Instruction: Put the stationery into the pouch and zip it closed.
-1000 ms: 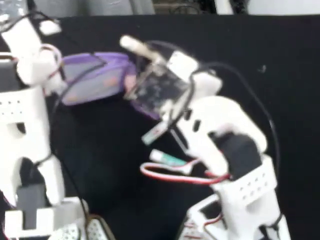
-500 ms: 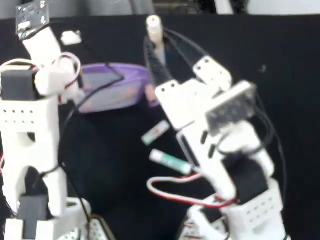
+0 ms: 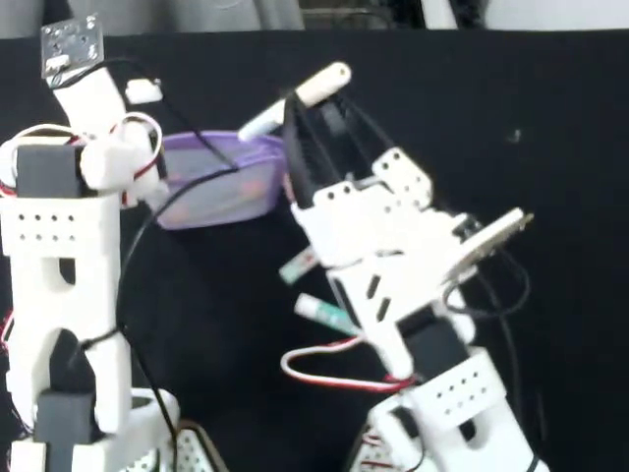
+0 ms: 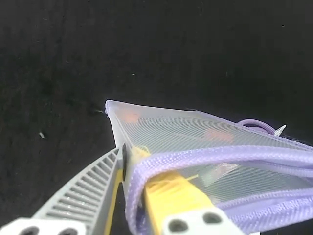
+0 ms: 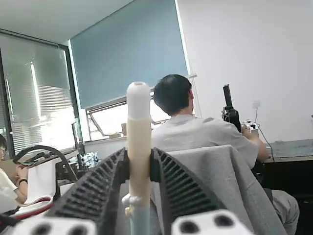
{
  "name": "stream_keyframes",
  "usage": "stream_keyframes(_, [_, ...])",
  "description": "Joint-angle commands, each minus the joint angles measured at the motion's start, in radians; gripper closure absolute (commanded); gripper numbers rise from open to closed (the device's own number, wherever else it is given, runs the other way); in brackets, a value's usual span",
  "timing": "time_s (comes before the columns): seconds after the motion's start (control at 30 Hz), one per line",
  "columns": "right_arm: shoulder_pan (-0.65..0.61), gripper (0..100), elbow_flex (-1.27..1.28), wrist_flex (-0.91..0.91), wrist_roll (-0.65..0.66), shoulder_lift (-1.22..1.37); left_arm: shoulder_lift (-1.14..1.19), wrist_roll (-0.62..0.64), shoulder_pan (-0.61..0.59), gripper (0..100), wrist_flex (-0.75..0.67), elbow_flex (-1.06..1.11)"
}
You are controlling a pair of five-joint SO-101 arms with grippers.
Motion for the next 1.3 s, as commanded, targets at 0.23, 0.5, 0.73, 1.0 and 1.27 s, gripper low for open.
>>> stream_keyframes(0.23, [-0.137, 98.8, 0.064, -0.032, 0.025, -0.016, -0.017, 0.015, 0.015, 97, -0.017, 0.004])
stream_keyframes(0.5, [-0.143, 98.8, 0.073, -0.163, 0.049, 0.208, -0.017, 0.015, 0.013, 97, -0.014, 0.005])
stream_keyframes(0.73, [-0.146, 91.7, 0.065, -0.269, 0.048, 0.423, -0.018, 0.015, 0.007, 97, -0.014, 0.012])
stream_keyframes(1.0, [-0.144, 77.3, 0.068, -0.269, 0.060, 0.386, -0.018, 0.014, 0.007, 97, -0.018, 0.013])
stream_keyframes(1.27, [-0.149, 77.3, 0.076, -0.160, 0.204, 0.194, -0.018, 0.012, 0.007, 97, -0.020, 0.015])
